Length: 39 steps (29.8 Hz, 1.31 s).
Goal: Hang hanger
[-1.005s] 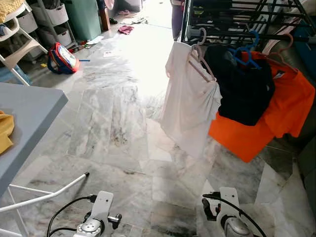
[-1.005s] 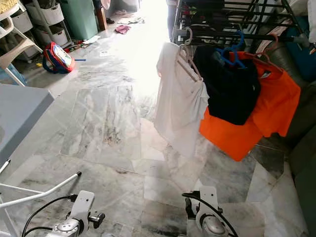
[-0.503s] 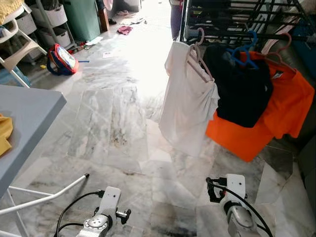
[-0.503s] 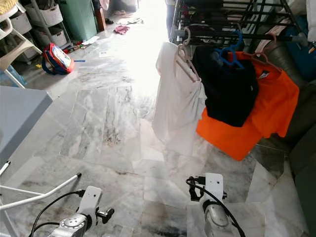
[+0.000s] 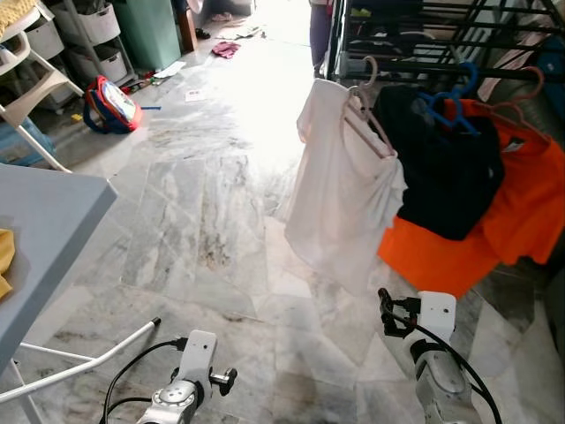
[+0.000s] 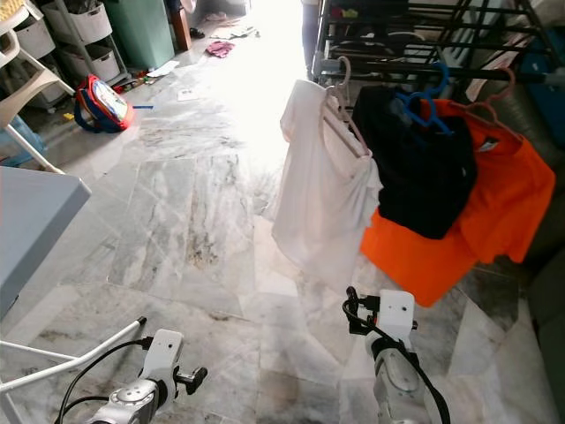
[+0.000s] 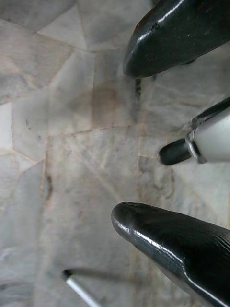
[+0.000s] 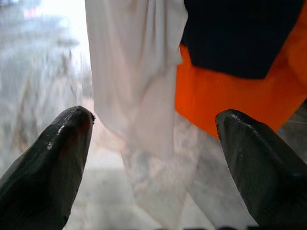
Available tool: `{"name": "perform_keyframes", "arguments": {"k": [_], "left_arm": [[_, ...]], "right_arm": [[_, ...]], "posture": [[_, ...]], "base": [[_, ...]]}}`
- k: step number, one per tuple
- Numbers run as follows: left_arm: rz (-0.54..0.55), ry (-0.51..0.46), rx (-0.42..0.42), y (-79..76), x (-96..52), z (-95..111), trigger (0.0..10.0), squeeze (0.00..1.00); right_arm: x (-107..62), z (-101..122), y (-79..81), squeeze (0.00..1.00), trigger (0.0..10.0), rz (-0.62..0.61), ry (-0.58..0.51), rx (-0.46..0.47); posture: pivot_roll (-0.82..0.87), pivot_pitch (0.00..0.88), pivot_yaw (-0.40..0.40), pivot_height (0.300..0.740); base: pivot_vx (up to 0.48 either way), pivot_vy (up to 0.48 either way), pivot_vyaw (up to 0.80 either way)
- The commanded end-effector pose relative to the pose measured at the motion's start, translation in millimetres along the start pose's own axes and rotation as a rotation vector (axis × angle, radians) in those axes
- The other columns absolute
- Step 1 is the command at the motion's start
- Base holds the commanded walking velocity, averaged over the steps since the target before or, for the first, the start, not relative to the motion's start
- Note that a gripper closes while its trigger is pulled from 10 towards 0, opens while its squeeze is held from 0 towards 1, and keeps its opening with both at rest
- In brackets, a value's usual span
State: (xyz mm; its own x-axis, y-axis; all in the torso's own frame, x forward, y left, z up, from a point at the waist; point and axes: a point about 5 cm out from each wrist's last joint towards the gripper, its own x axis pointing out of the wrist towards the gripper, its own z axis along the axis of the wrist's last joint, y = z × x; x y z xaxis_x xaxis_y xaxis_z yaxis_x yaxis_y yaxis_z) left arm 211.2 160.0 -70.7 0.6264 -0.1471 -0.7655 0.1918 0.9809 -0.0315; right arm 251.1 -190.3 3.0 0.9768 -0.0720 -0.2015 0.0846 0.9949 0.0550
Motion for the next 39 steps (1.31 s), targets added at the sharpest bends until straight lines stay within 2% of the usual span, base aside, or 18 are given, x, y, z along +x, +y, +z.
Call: {"name": "perform_keyframes", "arguments": {"k": [1,8,13,21,25,33,36,39], "left_arm": [[-0.026,-0.03,-0.002,-5.8,1.7,6.5,10.0,0.0],[-0.029,-0.05,-0.043,-7.7,1.9,7.9,10.0,0.0],[-0.044,-0.062,-0.028,-1.0,1.0,11.3,10.0,0.0],[-0.063,-0.082,-0.032,-1.5,1.1,14.7,10.0,0.0],[-0.096,-0.167,-0.034,-9.3,3.7,34.4,10.0,0.0],[-0.124,-0.285,-0.082,-9.0,3.7,60.2,10.0,0.0],[-0.144,-0.347,-0.081,-6.6,2.4,76.1,10.0,0.0],[-0.197,-0.461,-0.056,-11.9,-1.2,103.7,10.0,0.0]], "right_arm": [[-5.6,1.4,-9.8,0.0,10.0,-0.024,-0.006,-0.011],[-9.5,15.4,-2.8,0.0,10.0,0.045,-0.055,-0.074],[-7.1,28.1,-2.7,0.0,10.0,0.035,-0.079,-0.062],[-12.7,38.0,-0.1,0.0,10.0,0.036,-0.104,-0.072],[-19.0,44.6,4.6,0.0,10.0,0.07,-0.13,-0.115],[-23.4,50.7,8.6,0.0,10.0,0.072,-0.156,-0.122],[-25.2,54.7,11.0,0.0,10.0,0.071,-0.171,-0.125],[-24.9,59.0,14.2,0.0,10.0,0.072,-0.186,-0.133]], "posture": [[-0.24,0.087,0.03,0.74],[-0.24,0.101,0.025,0.74],[-0.24,0.11,0.03,0.74],[-0.26,0.113,0.036,0.74],[-0.26,0.123,0.04,0.74],[-0.25,0.131,0.057,0.74],[-0.24,0.139,0.066,0.74],[-0.24,0.147,0.069,0.74]], "base": [[0.36,0.0,0.0],[0.359,0.0,0.0],[0.359,0.0,0.0],[0.36,0.0,0.0],[0.357,0.0,0.0],[0.341,0.0,0.0],[0.324,0.0,0.0],[0.315,0.09,0.0]]}}
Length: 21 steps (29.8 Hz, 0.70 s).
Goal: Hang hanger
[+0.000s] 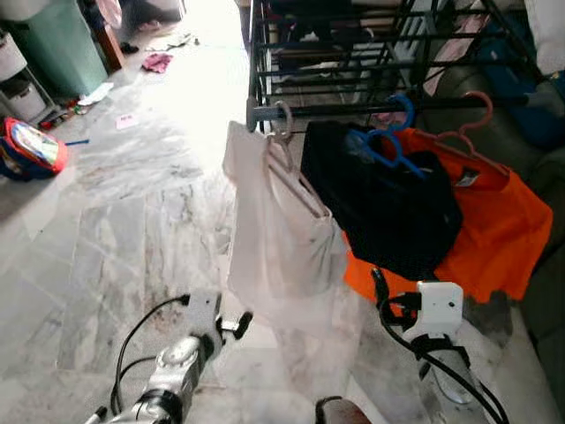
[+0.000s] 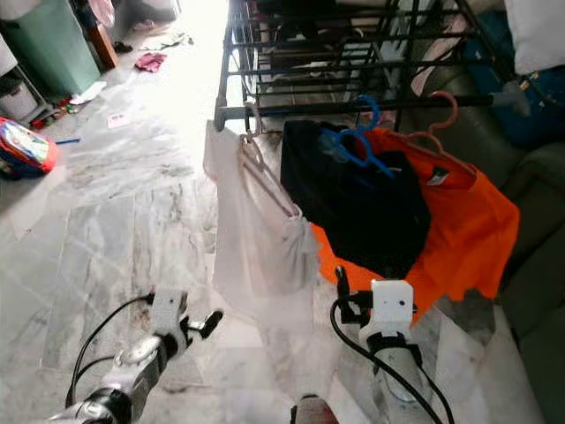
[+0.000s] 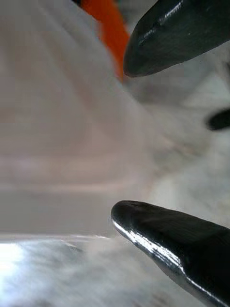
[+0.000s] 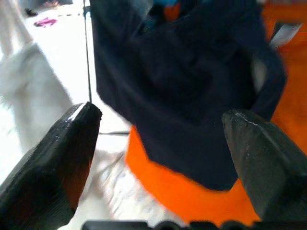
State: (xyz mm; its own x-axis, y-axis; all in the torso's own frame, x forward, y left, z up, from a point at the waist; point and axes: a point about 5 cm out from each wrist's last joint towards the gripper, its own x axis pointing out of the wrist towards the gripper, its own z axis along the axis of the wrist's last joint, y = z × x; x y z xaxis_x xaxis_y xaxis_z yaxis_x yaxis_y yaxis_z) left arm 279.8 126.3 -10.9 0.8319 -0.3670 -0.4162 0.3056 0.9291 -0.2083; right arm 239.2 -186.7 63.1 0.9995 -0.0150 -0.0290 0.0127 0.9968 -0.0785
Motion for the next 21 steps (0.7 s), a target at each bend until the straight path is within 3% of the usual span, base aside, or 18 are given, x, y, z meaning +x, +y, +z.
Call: {"name": "perform_keyframes", "arguments": {"k": [1,4,17,21], "left_arm": [[-0.011,-0.079,0.02,5.3,1.3,18.9,10.0,0.0],[-0.026,-0.095,0.061,0.2,3.8,25.0,10.0,0.0],[-0.076,-0.173,0.036,-22.8,7.0,40.6,10.0,0.0],[-0.102,-0.181,0.045,-24.2,4.8,44.8,10.0,0.0]], "right_arm": [[0.3,6.1,8.7,0.0,10.0,0.014,-0.016,0.006],[-0.5,9.8,10.3,0.0,10.0,0.019,-0.022,-0.003],[2.1,27.9,6.5,0.0,10.0,0.025,-0.074,-0.067],[2.3,34.2,8.8,0.0,10.0,0.031,-0.098,-0.086]], "posture": [[-0.24,0.148,0.069,0.74],[-0.24,0.15,0.062,0.74],[-0.25,0.17,0.069,0.74],[-0.25,0.168,0.077,0.74]], "base": [[0.285,0.319,0.0],[0.277,0.33,0.0],[0.292,0.33,0.0],[0.193,0.125,0.0]]}}
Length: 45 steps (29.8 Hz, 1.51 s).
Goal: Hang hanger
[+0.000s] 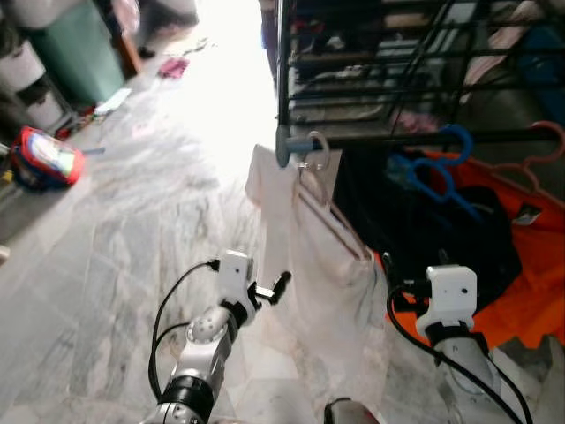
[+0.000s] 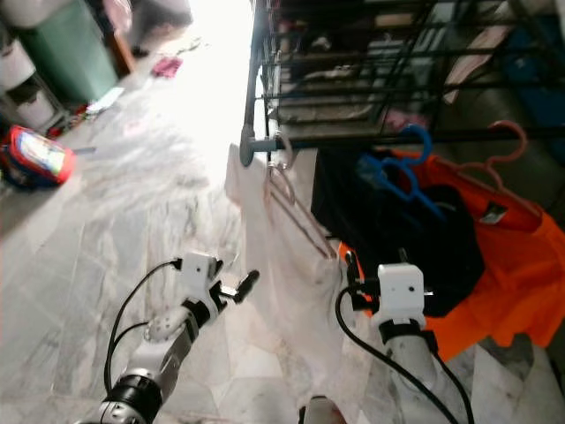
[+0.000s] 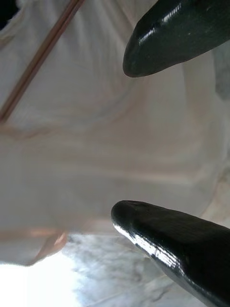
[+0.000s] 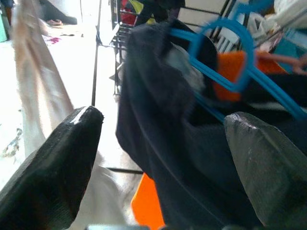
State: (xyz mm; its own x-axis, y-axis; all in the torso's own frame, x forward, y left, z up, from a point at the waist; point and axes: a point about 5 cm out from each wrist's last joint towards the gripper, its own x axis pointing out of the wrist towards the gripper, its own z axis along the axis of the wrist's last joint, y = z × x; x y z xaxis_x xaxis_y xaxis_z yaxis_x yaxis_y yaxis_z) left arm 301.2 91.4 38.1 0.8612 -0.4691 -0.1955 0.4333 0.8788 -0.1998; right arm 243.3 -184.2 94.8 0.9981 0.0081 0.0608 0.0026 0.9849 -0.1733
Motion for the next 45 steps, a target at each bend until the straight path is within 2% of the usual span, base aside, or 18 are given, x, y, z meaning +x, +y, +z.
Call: {"name": "perform_keyframes", "arguments": {"k": [1,5,13,19,23,26,33,37,44,45], "left_arm": [[0.023,0.027,-0.006,11.7,-9.2,-4.8,10.0,0.0],[0.002,0.021,0.041,12.8,-11.8,1.0,10.0,0.0],[-0.008,-0.017,0.079,12.1,-15.4,13.0,10.0,0.0],[-0.038,-0.021,0.117,10.8,-16.4,13.8,10.0,0.0],[-0.07,-0.035,0.097,3.4,-10.3,18.1,10.0,0.0],[-0.085,-0.03,0.107,0.8,-9.0,16.1,10.0,0.0],[-0.074,-0.089,0.085,0.6,-6.6,24.6,10.0,0.0],[-0.052,-0.131,0.094,4.6,-6.7,28.4,10.0,0.0],[-0.015,-0.126,0.089,11.6,-6.5,25.2,10.0,0.0],[-0.014,-0.125,0.088,11.3,-6.5,23.9,10.0,0.0]], "right_arm": [[-0.6,5.1,9.6,0.0,10.0,0.02,-0.01,0.007],[-1.9,13.8,13.6,0.0,10.0,0.034,-0.034,-0.025],[1.6,19.1,19.0,0.0,10.0,0.059,-0.037,-0.044],[11.8,27.9,17.0,0.0,10.0,0.068,-0.049,-0.112],[22.1,34.6,6.1,0.0,10.0,0.062,-0.043,-0.153],[24.2,35.0,1.8,0.0,10.0,0.044,-0.032,-0.152],[33.9,34.2,-5.1,0.0,10.0,0.043,0.002,-0.131],[44.9,31.3,-7.2,0.0,10.0,0.1,0.043,-0.132],[68.3,31.9,-10.1,0.0,10.0,0.176,0.093,-0.136],[72.8,34.1,-11.1,0.0,5.5,0.177,0.088,-0.129]], "posture": [[-0.26,0.166,0.082,0.74],[-0.27,0.166,0.085,0.74],[-0.23,0.176,0.099,0.74],[-0.24,0.197,0.106,0.74],[-0.26,0.22,0.106,0.74],[-0.26,0.215,0.106,0.74],[-0.24,0.212,0.095,0.74],[-0.22,0.208,0.084,0.74],[-0.22,0.206,0.064,0.74],[-0.22,0.206,0.063,0.74]], "base": [[0.0,0.0,0.0],[0.0,0.0,0.0],[0.0,0.0,0.0],[0.0,0.0,0.0],[0.0,0.0,0.0],[0.0,0.0,0.0],[0.0,0.0,0.0],[0.0,0.0,0.0],[0.0,0.0,0.0],[0.0,0.0,0.0]]}}
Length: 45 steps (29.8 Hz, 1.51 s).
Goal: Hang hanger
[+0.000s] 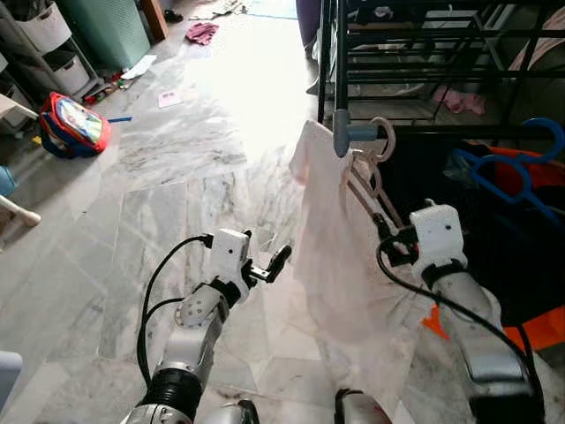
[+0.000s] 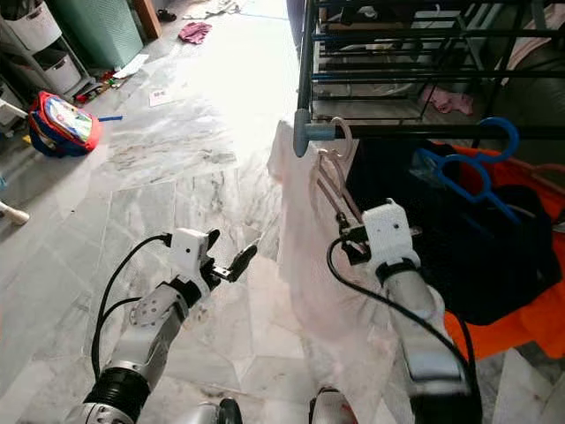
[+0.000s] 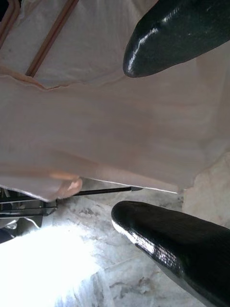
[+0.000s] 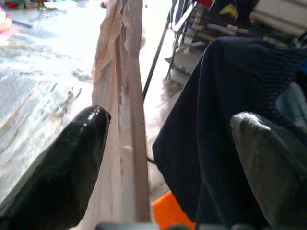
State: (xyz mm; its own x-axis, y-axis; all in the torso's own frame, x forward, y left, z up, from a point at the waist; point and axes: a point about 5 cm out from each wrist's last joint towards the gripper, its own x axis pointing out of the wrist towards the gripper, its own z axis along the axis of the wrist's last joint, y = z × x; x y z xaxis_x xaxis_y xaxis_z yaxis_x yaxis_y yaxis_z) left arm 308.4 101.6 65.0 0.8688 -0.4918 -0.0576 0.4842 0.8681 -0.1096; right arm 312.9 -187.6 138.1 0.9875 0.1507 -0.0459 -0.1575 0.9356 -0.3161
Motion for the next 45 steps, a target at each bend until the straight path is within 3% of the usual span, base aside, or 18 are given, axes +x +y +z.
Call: {"name": "perform_keyframes", "arguments": {"k": [1,2,10,19,45], "left_arm": [[0.025,0.014,-0.009,3.3,-3.9,-6.8,10.0,0.0],[0.026,0.016,-0.01,2.8,-4.2,-8.1,10.0,0.0],[0.027,0.04,-0.017,-2.4,-2.6,-16.6,10.0,0.0],[0.022,0.059,-0.009,-4.0,-1.0,-21.0,10.0,0.0],[0.016,0.079,-0.001,-9.8,2.0,-25.7,10.0,0.0]], "right_arm": [[7.4,-0.4,-2.5,0.0,1.8,0.018,0.016,0.027],[11.0,0.8,-3.3,0.0,0.0,0.026,0.02,0.025],[35.5,10.9,-7.5,0.0,0.0,0.047,0.049,0.081],[41.8,3.7,-2.2,0.0,0.0,0.068,0.106,0.218],[38.2,-2.2,-6.2,0.0,0.0,0.09,0.144,0.21]], "posture": [[-0.22,0.204,0.058,0.74],[-0.22,0.204,0.058,0.74],[-0.22,0.197,0.044,0.74],[-0.23,0.195,0.046,0.74],[-0.24,0.192,0.035,0.74]], "base": [[0.0,0.0,0.0],[0.0,0.0,0.0],[0.0,0.0,0.0],[0.0,0.0,0.0],[0.0,0.0,0.0]]}}
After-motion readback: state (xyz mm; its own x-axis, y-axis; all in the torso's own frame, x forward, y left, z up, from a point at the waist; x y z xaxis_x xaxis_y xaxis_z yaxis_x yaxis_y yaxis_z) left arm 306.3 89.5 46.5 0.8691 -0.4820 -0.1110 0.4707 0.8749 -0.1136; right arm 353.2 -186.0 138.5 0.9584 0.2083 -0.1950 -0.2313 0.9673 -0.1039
